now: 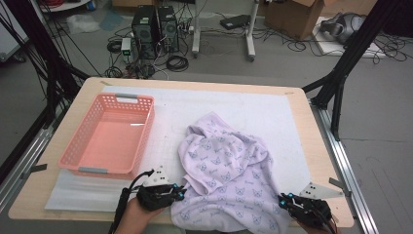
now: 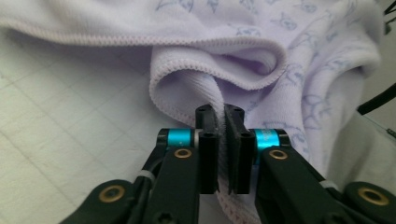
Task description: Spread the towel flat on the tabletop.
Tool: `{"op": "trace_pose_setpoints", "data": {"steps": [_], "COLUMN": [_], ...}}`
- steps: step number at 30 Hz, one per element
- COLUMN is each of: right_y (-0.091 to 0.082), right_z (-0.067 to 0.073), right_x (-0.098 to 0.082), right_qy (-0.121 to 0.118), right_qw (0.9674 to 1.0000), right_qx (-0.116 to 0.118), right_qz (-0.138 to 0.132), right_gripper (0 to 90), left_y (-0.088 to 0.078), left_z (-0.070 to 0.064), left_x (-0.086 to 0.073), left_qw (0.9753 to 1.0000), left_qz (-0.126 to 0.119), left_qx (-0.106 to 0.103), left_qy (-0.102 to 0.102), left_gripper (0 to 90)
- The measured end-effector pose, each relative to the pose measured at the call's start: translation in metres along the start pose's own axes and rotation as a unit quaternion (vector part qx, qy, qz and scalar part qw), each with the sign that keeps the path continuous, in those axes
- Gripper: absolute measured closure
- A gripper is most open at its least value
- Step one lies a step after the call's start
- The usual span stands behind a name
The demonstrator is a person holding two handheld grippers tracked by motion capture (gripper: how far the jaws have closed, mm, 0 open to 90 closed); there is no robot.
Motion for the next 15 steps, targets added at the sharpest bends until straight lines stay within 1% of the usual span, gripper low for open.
{"op": "trace_pose_setpoints", "data": {"steps": [2,3,5,7,9,10,12,13,14,15], "right_y": [-0.001,0.0,0.005,0.014,0.029,0.04,0.054,0.061,0.067,0.07], "right_z": [-0.006,-0.01,-0.02,-0.03,-0.038,-0.042,-0.044,-0.044,-0.043,-0.041], "right_x": [0.01,0.015,0.025,0.036,0.046,0.052,0.059,0.062,0.063,0.062], "right_qy": [0.018,0.028,0.043,0.053,0.062,0.061,0.057,0.055,0.053,0.049], "right_qw": [0.9996,0.999,0.9976,0.9964,0.9956,0.9957,0.996,0.9963,0.9968,0.9976], "right_qx": [-0.006,-0.013,-0.029,-0.044,-0.055,-0.058,-0.062,-0.062,-0.058,-0.048], "right_qz": [-0.022,-0.032,-0.044,-0.049,-0.044,-0.038,-0.03,-0.022,-0.015,-0.006], "right_gripper": [66.7,66.4,64.3,63.4,62.3,62.1,62.3,64.7,70.5,79.1], "left_y": [0.0,-0.001,0.0,0.002,0.007,0.009,0.013,0.015,0.016,0.017], "left_z": [0.006,0.009,0.013,0.019,0.027,0.029,0.034,0.035,0.037,0.038], "left_x": [0.006,0.008,0.014,0.019,0.025,0.026,0.03,0.031,0.032,0.033], "left_qw": [0.9997,0.9995,0.999,0.9984,0.9979,0.9977,0.9971,0.997,0.9969,0.9968], "left_qz": [-0.018,-0.023,-0.035,-0.043,-0.046,-0.046,-0.048,-0.049,-0.047,-0.048], "left_qx": [0.011,0.013,0.022,0.03,0.038,0.039,0.045,0.046,0.049,0.049], "left_qy": [-0.012,-0.015,-0.016,-0.02,-0.028,-0.031,-0.037,-0.04,-0.039,-0.041], "left_gripper": [61.5,57.5,55.0,52.9,50.6,50.2,48.3,47.9,47.6,47.1]}}
Point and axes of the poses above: each handheld gripper's, and its own axes: y roughly forward along the jaws, x roughly out of its top, z roughly to its left, the point moved 10 cm from there along y, roughly forward along the jaws, and after that the axes turned 7 degrees about z, right-handed, at the moved point
